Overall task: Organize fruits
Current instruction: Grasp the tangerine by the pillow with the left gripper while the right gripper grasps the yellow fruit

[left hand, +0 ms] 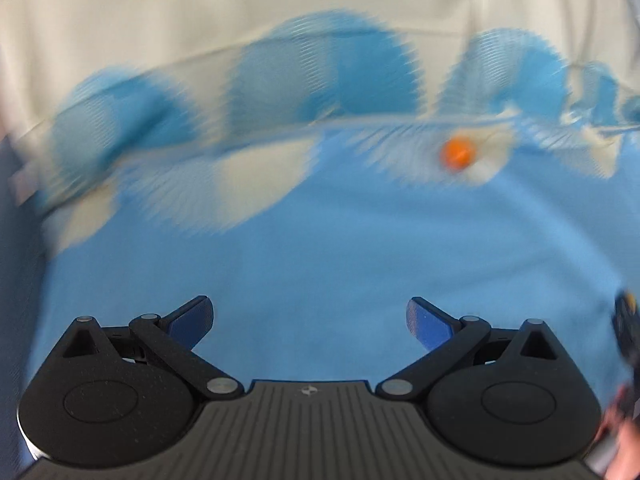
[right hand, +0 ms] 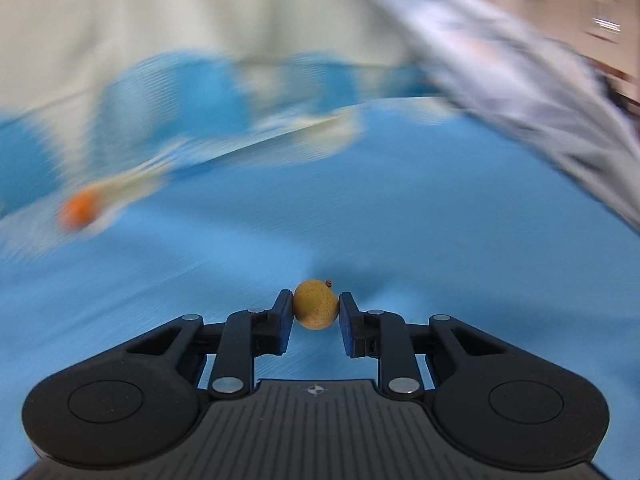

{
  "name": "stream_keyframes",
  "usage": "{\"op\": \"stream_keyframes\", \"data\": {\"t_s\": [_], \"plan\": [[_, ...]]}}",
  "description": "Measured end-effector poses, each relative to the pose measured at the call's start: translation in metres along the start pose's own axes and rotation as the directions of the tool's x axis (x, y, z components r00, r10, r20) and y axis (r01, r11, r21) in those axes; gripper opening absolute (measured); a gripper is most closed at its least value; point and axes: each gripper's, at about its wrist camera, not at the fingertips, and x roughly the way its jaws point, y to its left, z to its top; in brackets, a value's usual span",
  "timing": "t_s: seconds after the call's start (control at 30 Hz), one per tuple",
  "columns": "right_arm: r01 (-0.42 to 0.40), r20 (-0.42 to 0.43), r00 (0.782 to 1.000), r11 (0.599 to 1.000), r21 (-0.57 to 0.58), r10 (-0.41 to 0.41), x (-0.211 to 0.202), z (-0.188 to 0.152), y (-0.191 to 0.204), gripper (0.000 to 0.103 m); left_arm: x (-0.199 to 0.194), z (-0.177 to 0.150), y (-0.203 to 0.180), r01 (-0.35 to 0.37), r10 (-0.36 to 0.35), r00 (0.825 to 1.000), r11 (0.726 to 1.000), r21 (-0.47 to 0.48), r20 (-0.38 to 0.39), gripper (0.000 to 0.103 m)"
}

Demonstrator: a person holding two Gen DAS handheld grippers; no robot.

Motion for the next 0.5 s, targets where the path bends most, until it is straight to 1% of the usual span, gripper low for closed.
{"op": "stream_keyframes", "data": {"t_s": [0.03,0.07,0.1,0.2,0.27,0.33,0.37,0.4,0.43,0.47,0.5], "plan": [[0.042,0.007,0.999,0.998,0.043,-0.042,0.008,0.004,-0.012,0.026,0.016,0.018,-0.019,0.039,-0.04,0.999,0.999,0.017,0.007,0.103],[0.066,-0.001,0.998,0.995,0.078,-0.066,0.014,0.007,-0.019,0.026,0.034,0.037,-0.038,0.076,-0.076,0.997,0.997,0.034,0.004,0.103],[0.074,-0.009,0.997,0.992,0.107,-0.074,0.019,0.008,-0.025,0.026,0.053,0.054,-0.056,0.095,-0.096,0.995,0.994,0.049,0.001,0.103],[0.077,-0.025,0.997,0.99,0.117,-0.075,0.026,0.006,-0.03,0.026,0.106,0.095,-0.1,0.072,-0.072,0.997,0.996,0.061,0.008,0.103],[0.064,-0.019,0.998,0.99,0.123,-0.062,0.03,0.007,-0.029,0.026,0.137,0.113,-0.117,0.072,-0.072,0.997,0.996,0.045,-0.015,0.103],[0.058,-0.022,0.998,0.99,0.127,-0.056,0.03,0.006,-0.031,0.026,0.159,0.122,-0.123,0.059,-0.059,0.998,0.998,0.017,-0.03,0.102],[0.052,-0.025,0.998,0.99,0.129,-0.049,0.031,0.006,-0.032,0.026,0.166,0.126,-0.127,0.049,-0.048,0.998,0.999,0.009,-0.029,0.095],[0.049,-0.028,0.999,0.99,0.13,-0.046,0.029,0.005,-0.034,0.026,0.171,0.128,-0.129,0.041,-0.04,0.999,0.999,0.003,-0.027,0.078],[0.046,-0.031,0.999,0.991,0.128,-0.043,0.03,0.005,-0.034,0.026,0.176,0.13,-0.131,0.05,-0.05,0.998,0.999,0.002,-0.038,0.065],[0.045,-0.035,0.999,0.991,0.128,-0.041,0.031,0.006,-0.034,0.026,0.183,0.131,-0.131,0.075,-0.075,0.994,0.997,-0.003,-0.075,0.039],[0.043,-0.034,0.999,0.991,0.13,-0.039,0.031,0.006,-0.034,0.026,0.186,0.131,-0.13,0.081,-0.083,0.992,0.996,-0.021,-0.095,0.038]]}}
